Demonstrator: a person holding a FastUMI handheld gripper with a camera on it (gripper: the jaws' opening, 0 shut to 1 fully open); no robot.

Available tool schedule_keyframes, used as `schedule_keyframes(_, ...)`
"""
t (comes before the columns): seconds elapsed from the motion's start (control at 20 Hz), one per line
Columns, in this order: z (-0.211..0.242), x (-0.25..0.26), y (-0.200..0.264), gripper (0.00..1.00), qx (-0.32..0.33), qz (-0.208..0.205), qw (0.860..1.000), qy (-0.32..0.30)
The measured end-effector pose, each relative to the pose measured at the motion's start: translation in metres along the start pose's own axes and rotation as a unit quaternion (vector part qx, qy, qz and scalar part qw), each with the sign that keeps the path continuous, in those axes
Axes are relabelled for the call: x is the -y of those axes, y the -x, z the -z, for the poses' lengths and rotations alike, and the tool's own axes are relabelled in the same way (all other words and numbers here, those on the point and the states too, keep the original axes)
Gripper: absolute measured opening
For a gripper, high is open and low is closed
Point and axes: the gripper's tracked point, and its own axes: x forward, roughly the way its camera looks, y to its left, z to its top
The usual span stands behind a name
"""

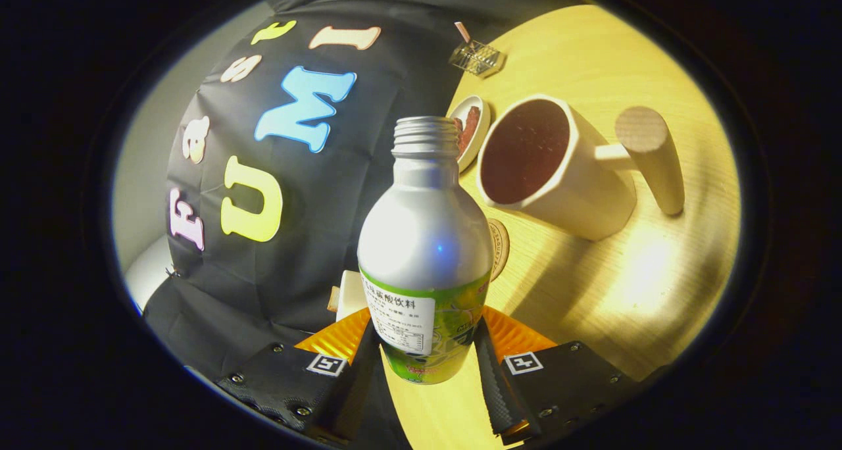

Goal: Take the bottle from table, then pour the juice into the cup, finally place the bottle on the coaster

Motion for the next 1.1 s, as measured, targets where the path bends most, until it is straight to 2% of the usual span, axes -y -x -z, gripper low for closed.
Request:
schedule_keyframes(0.55, 0.015, -0.008, -0.001, 0.72, -0.04, -0.008, 0.994, -0.106)
schedule_keyframes(1.1, 0.018, -0.018, 0.004, 0.72, -0.054, -0.019, 0.982, -0.177)
